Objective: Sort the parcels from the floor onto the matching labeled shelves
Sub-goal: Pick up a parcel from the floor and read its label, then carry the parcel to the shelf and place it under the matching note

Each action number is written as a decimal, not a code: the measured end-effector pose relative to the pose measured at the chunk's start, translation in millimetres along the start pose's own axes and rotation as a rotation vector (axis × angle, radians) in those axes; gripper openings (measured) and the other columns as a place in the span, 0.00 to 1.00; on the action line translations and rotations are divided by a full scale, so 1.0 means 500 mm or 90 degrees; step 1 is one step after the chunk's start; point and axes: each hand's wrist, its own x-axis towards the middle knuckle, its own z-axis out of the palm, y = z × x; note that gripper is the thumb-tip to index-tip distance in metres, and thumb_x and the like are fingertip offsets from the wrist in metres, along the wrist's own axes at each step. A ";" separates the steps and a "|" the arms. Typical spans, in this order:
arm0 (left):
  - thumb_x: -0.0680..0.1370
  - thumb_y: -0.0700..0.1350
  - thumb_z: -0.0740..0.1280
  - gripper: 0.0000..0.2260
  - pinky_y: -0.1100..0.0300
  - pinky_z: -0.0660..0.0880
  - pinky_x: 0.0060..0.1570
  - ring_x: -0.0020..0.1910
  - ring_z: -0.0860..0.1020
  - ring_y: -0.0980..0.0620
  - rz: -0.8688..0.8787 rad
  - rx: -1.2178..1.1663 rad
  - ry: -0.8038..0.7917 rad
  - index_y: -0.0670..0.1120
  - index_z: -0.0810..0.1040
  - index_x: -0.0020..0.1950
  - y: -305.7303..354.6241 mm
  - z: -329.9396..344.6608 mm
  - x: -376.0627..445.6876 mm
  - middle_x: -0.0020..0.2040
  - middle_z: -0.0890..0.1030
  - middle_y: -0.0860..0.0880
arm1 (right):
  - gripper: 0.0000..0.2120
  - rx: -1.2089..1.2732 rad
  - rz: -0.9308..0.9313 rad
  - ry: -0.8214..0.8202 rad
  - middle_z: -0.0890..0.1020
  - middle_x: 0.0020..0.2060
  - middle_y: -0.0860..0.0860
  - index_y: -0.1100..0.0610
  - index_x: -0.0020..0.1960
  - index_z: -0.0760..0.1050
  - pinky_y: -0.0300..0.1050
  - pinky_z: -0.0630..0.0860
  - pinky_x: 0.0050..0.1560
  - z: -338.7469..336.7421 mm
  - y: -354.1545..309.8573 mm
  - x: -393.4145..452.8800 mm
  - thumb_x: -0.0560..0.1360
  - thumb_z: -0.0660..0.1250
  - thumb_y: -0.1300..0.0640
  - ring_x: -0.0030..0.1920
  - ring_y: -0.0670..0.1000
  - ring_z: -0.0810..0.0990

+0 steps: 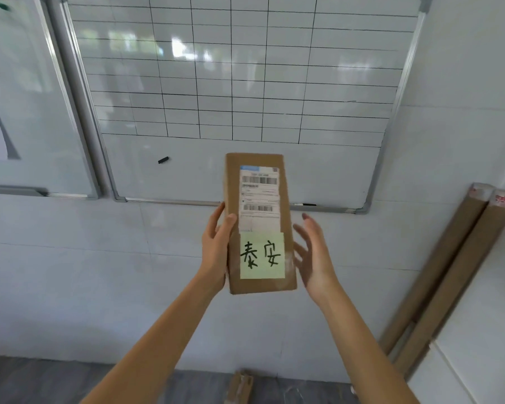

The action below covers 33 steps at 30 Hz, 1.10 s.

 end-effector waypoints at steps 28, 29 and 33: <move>0.80 0.52 0.58 0.28 0.40 0.68 0.71 0.71 0.74 0.47 0.099 0.053 -0.170 0.54 0.57 0.80 0.017 -0.020 -0.027 0.74 0.73 0.49 | 0.18 -0.050 -0.128 -0.077 0.85 0.57 0.50 0.51 0.73 0.70 0.39 0.81 0.46 0.083 -0.039 -0.039 0.84 0.60 0.53 0.54 0.47 0.86; 0.80 0.52 0.58 0.28 0.40 0.67 0.71 0.71 0.73 0.47 0.101 0.055 -0.166 0.54 0.58 0.80 0.017 -0.030 -0.029 0.74 0.73 0.49 | 0.18 -0.047 -0.120 -0.080 0.86 0.57 0.50 0.51 0.73 0.70 0.40 0.82 0.45 0.090 -0.032 -0.041 0.84 0.60 0.53 0.53 0.48 0.86; 0.80 0.51 0.59 0.26 0.39 0.67 0.71 0.70 0.74 0.46 0.105 0.054 -0.120 0.51 0.61 0.79 0.028 -0.083 -0.039 0.72 0.74 0.48 | 0.18 -0.041 -0.091 -0.099 0.86 0.55 0.49 0.52 0.73 0.70 0.39 0.81 0.44 0.134 -0.001 -0.047 0.83 0.61 0.52 0.52 0.48 0.86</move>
